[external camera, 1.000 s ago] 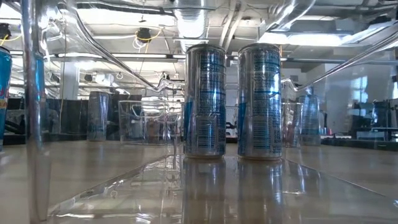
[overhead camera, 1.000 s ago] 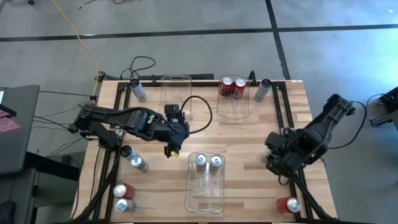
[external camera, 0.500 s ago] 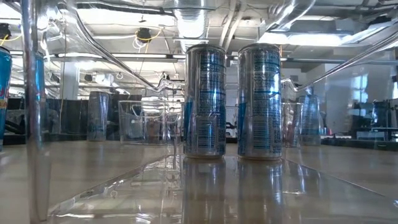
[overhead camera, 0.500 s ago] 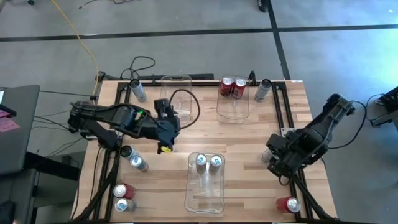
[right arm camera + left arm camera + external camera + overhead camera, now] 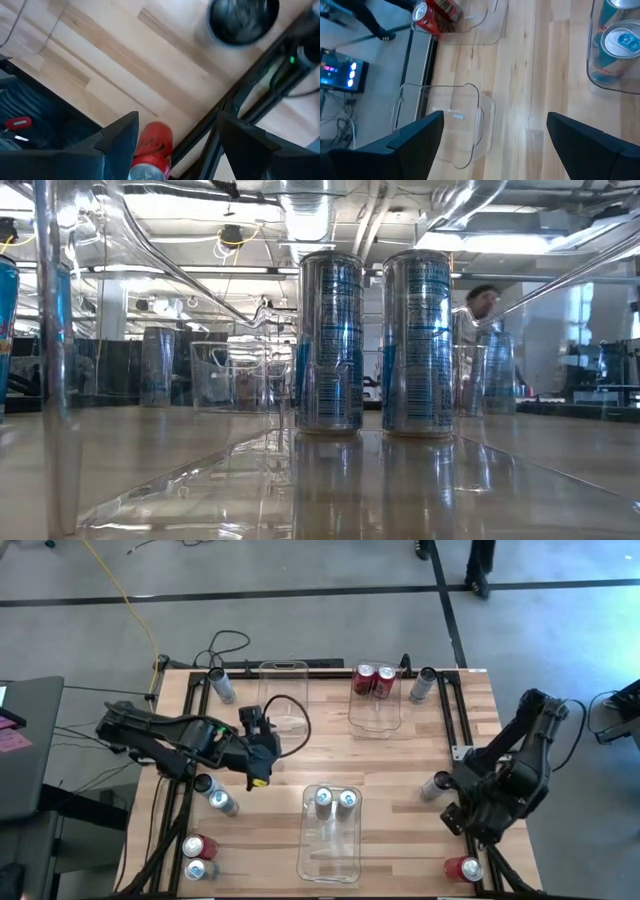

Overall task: Sort soda cans
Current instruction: Put the top blue soda can into the bottom transparent bin

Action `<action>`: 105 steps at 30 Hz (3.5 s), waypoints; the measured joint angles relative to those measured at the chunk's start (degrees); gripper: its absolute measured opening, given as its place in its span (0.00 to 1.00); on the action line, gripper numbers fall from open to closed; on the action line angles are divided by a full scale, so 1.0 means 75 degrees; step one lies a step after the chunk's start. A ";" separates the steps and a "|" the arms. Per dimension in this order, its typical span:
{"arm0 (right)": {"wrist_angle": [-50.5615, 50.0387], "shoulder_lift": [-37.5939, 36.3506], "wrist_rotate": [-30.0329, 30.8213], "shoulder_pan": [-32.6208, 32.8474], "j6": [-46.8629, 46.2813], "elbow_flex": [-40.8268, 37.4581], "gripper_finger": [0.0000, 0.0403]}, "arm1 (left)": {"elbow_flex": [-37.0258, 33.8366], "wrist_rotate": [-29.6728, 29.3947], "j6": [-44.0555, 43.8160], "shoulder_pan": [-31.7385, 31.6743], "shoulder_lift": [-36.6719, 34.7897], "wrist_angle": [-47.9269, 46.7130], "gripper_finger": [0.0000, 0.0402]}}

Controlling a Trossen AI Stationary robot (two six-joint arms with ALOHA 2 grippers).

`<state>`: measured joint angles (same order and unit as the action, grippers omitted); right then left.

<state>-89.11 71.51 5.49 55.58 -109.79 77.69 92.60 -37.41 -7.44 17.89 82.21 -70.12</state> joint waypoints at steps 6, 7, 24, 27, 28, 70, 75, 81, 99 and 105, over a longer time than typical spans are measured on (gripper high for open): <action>0.0017 0.0067 -0.0034 0.0450 -0.1071 0.0001 0.71 | -0.1599 0.0007 0.0232 -0.0125 -0.1232 0.1275 0.87; 0.0033 0.0111 -0.0043 0.0510 -0.1204 0.0003 0.71 | -0.1810 0.0006 0.0206 -0.0159 -0.1452 0.1410 0.87; 0.0448 0.0873 -0.0154 0.0822 -0.0920 0.0003 0.71 | -0.3782 0.1295 -0.3529 0.0846 -0.3085 0.0818 0.87; 0.0365 0.0873 -0.0153 0.0710 -0.0651 0.0003 0.71 | -0.3785 0.1734 -0.3591 0.1283 -0.2722 0.0672 0.87; 0.0325 0.0873 -0.0145 0.0667 -0.0566 0.0003 0.71 | -0.3785 0.1931 -0.3603 0.1403 -0.2604 0.0646 0.87; 0.0286 0.0873 0.0911 -0.0206 0.0724 0.0003 0.71 | -0.4684 0.4266 -0.3911 0.2186 -0.1559 -0.0503 0.78; 0.0285 0.0873 0.1104 -0.0231 0.0729 0.0003 0.71 | -0.4686 0.4195 -0.3637 0.2065 -0.1561 -0.0212 0.60; 0.0279 0.0873 0.1299 -0.0231 0.0846 0.0003 0.71 | -0.4507 0.4021 -0.3222 0.1545 -0.1552 -0.0070 0.58; 0.0114 0.0873 0.1665 -0.0281 0.0937 0.0003 0.71 | -0.0945 0.3839 -0.0865 0.0347 -0.1002 0.0394 0.58; 0.0114 0.0873 0.1668 -0.0281 0.1034 0.0003 0.71 | 0.0062 0.4154 -0.0179 0.0350 0.0336 0.0269 0.58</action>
<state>-88.25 78.06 18.00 53.47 -102.03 77.71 93.06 -6.25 -8.78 20.51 84.73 -68.10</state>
